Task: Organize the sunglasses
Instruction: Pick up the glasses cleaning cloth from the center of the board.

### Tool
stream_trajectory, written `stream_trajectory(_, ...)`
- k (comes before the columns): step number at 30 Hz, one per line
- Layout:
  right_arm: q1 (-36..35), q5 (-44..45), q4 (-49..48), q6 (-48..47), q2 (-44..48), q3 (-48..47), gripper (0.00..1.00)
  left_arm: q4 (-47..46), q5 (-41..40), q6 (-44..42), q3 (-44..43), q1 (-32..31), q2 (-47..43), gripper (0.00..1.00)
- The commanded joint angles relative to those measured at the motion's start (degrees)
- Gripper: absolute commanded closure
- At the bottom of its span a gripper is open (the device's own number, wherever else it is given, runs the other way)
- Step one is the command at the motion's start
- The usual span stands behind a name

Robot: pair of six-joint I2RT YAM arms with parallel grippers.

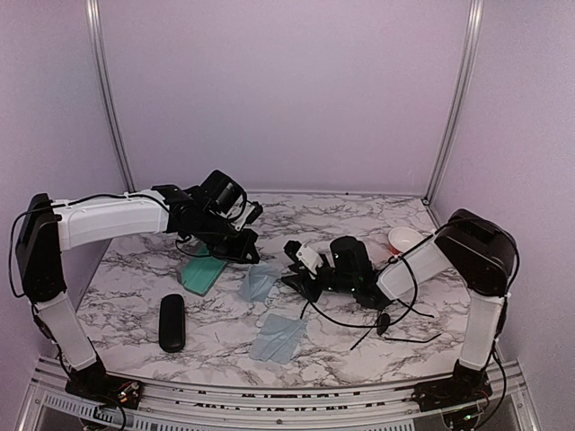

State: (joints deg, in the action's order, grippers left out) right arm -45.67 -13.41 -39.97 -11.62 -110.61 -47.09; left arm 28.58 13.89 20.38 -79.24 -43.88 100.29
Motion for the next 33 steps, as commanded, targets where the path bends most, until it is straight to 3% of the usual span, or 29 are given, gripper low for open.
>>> stream_trajectory(1,-1.21,0.63,-2.17,-0.23,-1.90,0.07,0.60,1.05,-0.55,-0.10,0.75,-0.07,-1.59,1.00)
stream_trajectory(4,-1.69,0.68,-2.14,-0.17,-2.88,-0.17,0.62,1.03,-0.69,-0.08,0.78,-0.07,-1.39,1.00)
stream_trajectory(16,-1.79,2.23,-1.23,-1.16,-4.59,-1.68,0.97,1.10,-0.70,-0.19,0.89,-0.07,-1.84,1.00)
stream_trajectory(25,-1.87,1.63,0.78,-2.26,-1.33,-1.40,1.00,1.06,-1.75,-0.43,0.55,-0.07,-2.07,1.00)
stream_trajectory(33,-0.09,2.82,18.17,-6.13,5.81,-8.39,1.00,2.69,-4.97,-1.92,-2.74,0.79,-2.08,1.00)
